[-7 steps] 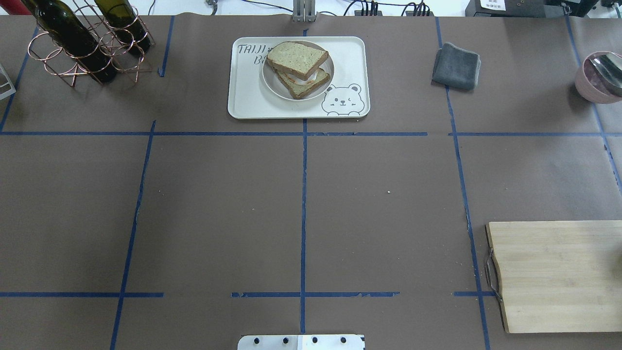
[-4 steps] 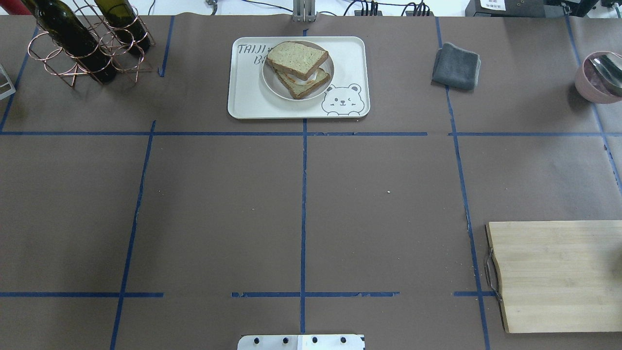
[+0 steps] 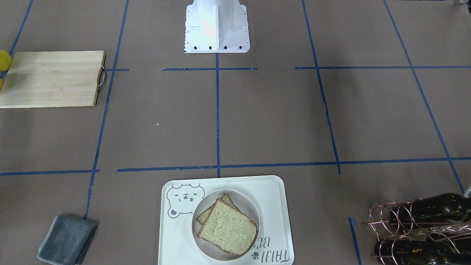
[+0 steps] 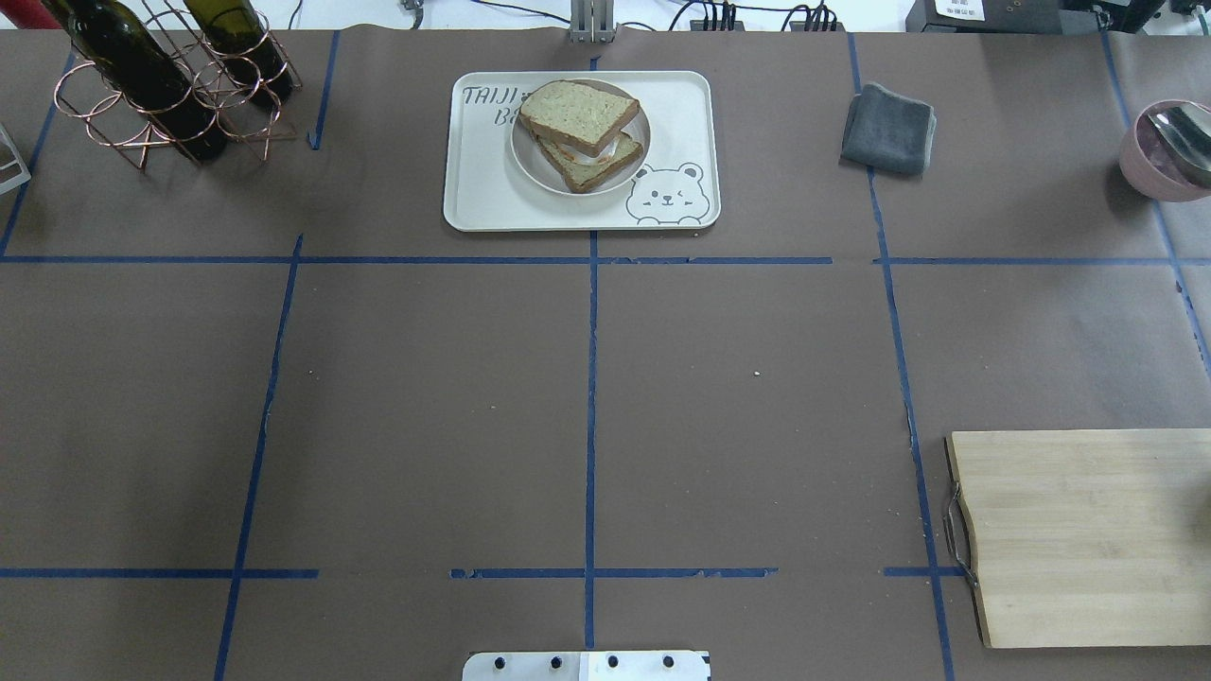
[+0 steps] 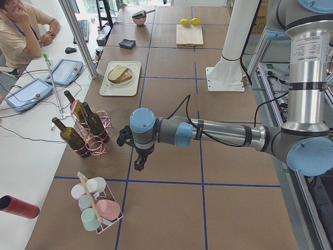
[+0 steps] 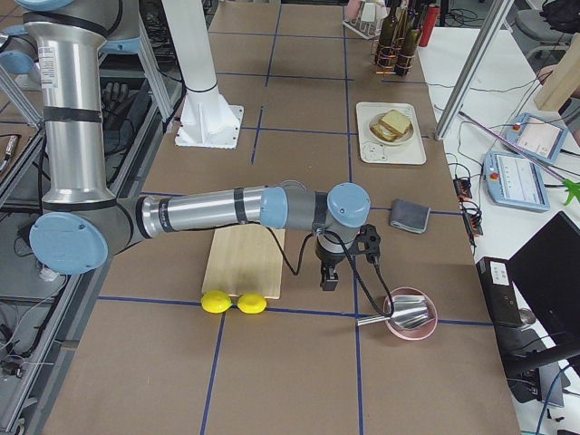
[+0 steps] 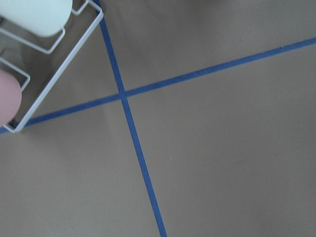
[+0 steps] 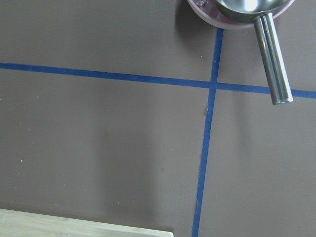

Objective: Make sandwich and place on tray

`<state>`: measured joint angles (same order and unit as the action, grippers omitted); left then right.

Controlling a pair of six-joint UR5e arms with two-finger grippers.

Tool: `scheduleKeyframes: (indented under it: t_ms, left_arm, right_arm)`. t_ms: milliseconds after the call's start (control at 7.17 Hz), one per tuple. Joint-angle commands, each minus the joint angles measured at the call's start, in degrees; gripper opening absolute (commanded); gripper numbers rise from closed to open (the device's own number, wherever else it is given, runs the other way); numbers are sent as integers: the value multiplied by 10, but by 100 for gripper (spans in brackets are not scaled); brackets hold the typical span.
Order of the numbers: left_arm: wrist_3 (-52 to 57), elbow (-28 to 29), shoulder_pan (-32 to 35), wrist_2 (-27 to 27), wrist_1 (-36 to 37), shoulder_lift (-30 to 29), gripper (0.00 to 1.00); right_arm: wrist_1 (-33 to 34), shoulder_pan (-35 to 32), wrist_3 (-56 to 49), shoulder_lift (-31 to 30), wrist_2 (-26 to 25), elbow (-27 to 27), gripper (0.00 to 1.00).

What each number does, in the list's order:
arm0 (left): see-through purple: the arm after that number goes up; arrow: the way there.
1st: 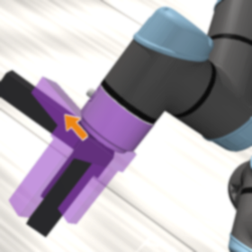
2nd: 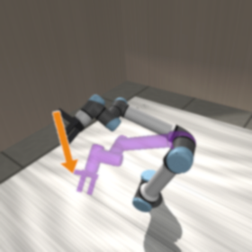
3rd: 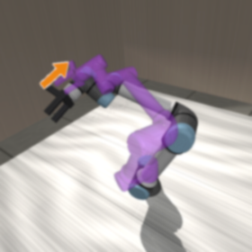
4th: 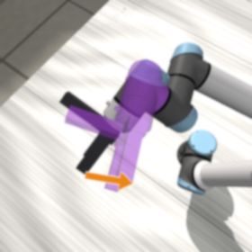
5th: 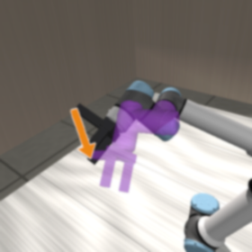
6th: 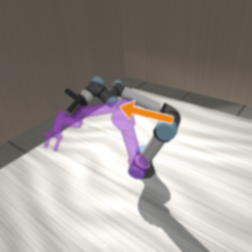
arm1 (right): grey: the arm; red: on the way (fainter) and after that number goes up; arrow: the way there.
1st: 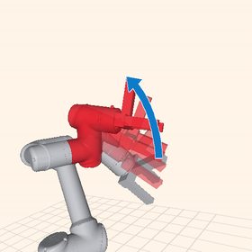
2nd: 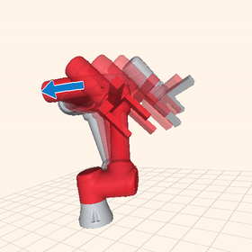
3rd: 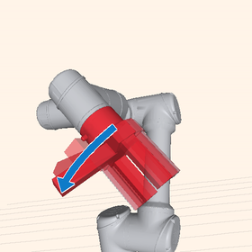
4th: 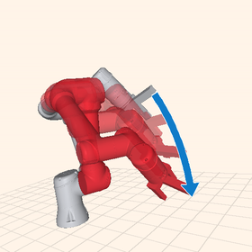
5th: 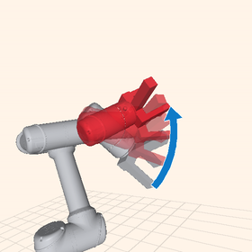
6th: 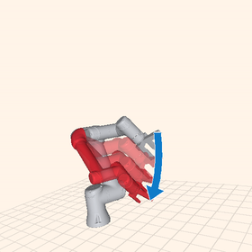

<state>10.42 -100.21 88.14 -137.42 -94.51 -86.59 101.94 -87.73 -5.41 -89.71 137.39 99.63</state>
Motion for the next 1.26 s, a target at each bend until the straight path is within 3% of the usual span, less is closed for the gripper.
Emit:
scheduleKeyframes:
  t_ms: [0, 279, 558, 1116]
  left_arm:
    - [0, -10, 9, 7, -9, 7, 100]
    - [0, 40, 5, 4, 11, 23, 100]
    - [1, 87, 4, 2, 13, -7, 100]
    - [-5, 100, 3, -3, 37, -18, 100]
  right_arm:
    - [-26, 0, 0, -12, 12, 0, 100]
    - [-50, 5, 7, -24, 17, 0, 100]
    - [-51, 5, 7, -26, 17, 0, 100]
    - [-50, 18, 8, -26, 17, 5, 100]
